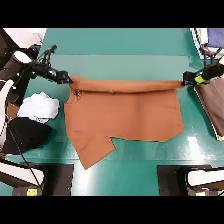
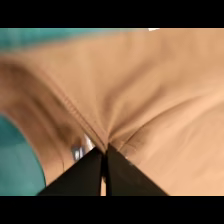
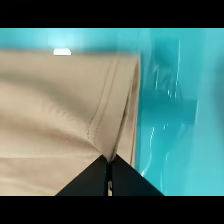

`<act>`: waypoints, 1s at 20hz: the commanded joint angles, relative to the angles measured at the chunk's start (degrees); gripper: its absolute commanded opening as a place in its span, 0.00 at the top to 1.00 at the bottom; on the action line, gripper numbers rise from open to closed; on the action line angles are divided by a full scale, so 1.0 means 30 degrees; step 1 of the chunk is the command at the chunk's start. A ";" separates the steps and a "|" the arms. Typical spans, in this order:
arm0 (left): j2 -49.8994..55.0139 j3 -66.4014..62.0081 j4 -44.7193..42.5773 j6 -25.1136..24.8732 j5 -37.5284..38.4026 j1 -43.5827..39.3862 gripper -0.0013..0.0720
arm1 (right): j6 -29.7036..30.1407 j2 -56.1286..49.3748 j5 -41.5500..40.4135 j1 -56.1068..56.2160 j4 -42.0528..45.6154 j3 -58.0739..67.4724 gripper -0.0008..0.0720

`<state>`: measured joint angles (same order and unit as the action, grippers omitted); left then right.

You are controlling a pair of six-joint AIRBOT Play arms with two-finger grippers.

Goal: Fold the shirts.

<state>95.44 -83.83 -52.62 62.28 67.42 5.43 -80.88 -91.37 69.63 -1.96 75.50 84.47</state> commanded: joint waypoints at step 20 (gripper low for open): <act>-1.2043 1.3580 -0.3104 0.5559 0.3614 -0.0015 0.29 | 0.1545 0.7461 0.3730 -0.1326 -0.2922 -0.7096 0.40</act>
<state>69.30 -56.34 -65.65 77.62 79.96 5.41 -78.37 -72.29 80.60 -5.56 69.76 67.20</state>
